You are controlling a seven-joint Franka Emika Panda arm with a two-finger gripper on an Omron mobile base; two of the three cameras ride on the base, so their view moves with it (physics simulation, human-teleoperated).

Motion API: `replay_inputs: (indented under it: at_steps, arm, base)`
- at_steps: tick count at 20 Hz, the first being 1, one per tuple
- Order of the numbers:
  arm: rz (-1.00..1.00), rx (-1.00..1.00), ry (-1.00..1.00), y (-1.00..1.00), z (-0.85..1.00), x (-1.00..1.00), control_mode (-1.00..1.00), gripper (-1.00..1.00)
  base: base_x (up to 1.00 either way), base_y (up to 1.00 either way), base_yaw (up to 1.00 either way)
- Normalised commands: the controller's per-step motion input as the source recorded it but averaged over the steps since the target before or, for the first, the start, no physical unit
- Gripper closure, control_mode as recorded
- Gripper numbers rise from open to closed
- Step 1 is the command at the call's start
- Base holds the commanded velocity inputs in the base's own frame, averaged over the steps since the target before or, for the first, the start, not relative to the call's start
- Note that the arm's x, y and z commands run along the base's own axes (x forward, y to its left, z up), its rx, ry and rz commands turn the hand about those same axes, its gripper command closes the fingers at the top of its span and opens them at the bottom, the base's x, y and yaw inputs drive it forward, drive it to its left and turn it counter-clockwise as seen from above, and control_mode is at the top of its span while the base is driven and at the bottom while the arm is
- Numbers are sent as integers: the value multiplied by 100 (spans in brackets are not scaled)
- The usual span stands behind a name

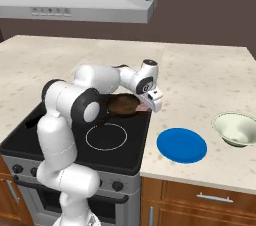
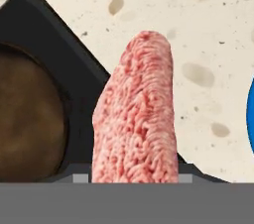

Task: Place one of the steaks on the plate and the other in the bowl. Then place the bowl in the fridge.

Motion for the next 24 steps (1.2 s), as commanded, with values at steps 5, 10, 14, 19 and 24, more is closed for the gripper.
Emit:
replay_inputs:
  at_steps: [5,10,14,19,24]
  arm:
    - [-2,0,4,-92,0,-56,-100,100]
    - [-1,0,3,-79,0,-40,-100,100]
    - [0,0,5,-64,0,-17,-100,100]
    - [0,0,1,-38,-28,-8,-100,100]
    - [0,0,-2,-1,-66,0,-100,100]
  base:
    - [0,0,0]
    - [0,0,0]
    - [0,0,0]
    - [0,0,0]
    - [0,0,0]
